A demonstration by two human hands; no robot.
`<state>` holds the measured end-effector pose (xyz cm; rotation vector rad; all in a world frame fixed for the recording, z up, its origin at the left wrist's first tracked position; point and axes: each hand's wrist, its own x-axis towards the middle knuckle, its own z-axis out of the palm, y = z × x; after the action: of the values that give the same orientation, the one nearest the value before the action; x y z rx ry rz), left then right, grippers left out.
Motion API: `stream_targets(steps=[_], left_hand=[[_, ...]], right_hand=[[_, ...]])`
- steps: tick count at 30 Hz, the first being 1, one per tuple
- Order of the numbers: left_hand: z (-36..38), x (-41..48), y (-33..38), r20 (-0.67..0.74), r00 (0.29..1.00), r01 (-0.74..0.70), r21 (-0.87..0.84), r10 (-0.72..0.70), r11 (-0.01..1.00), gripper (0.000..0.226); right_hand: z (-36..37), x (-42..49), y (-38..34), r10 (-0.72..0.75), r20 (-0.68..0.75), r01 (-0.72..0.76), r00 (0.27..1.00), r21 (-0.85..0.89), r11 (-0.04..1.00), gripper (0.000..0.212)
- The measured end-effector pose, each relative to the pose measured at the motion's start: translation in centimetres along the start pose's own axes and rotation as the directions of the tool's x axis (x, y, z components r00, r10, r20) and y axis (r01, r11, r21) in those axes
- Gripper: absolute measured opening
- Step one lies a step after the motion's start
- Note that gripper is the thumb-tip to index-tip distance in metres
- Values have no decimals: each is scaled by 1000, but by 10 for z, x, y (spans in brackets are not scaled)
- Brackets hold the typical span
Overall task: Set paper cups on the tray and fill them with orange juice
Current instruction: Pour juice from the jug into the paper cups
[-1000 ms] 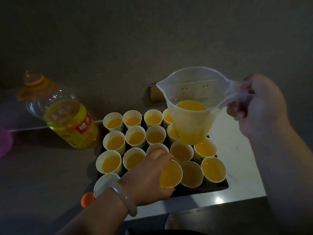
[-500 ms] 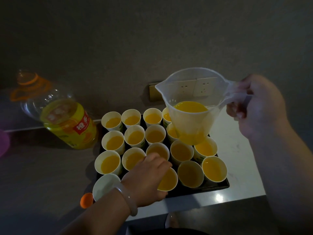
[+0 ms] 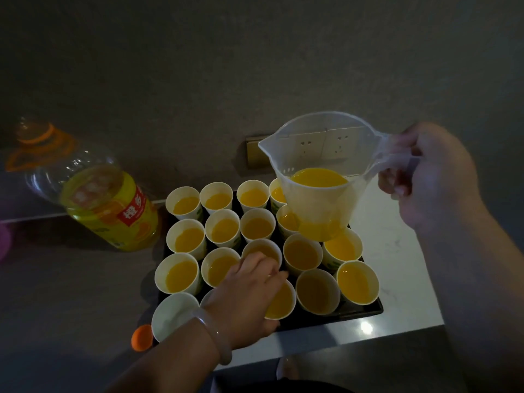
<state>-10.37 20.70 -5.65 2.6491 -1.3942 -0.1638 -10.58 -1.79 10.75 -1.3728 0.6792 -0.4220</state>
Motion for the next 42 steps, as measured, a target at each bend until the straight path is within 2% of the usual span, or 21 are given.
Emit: stream_targets(steps=[7, 11, 15, 17, 21, 27, 42], left_hand=[[0, -1, 0, -34, 999, 18, -3, -18, 1000, 70], [0, -1, 4, 26, 999, 39, 5, -39, 999, 79], [-13, 3, 14, 115, 987, 109, -5, -108, 994, 86], [-17, 9, 24, 52, 989, 138, -17, -137, 990, 83], [-3, 20, 40, -172, 971, 158, -59, -166, 986, 65], [11, 29, 53, -216, 960, 185, 11, -178, 983, 63], [21, 30, 55, -259, 948, 194, 16, -184, 981, 54]], right_hand=[[-1, 1, 2, -5, 30, 5, 1000, 23, 1000, 44], [-2, -1, 2, 12, 17, -12, 1000, -2, 1000, 27], [-4, -1, 2, 17, 20, -17, 1000, 26, 1000, 25], [-5, -1, 3, 10, 26, -12, 1000, 46, 999, 31], [-7, 1, 5, -20, 46, 16, 999, 85, 996, 47], [-8, 3, 4, -37, 50, 34, 998, 71, 997, 29], [-9, 9, 10, -39, 82, 36, 996, 37, 999, 37]])
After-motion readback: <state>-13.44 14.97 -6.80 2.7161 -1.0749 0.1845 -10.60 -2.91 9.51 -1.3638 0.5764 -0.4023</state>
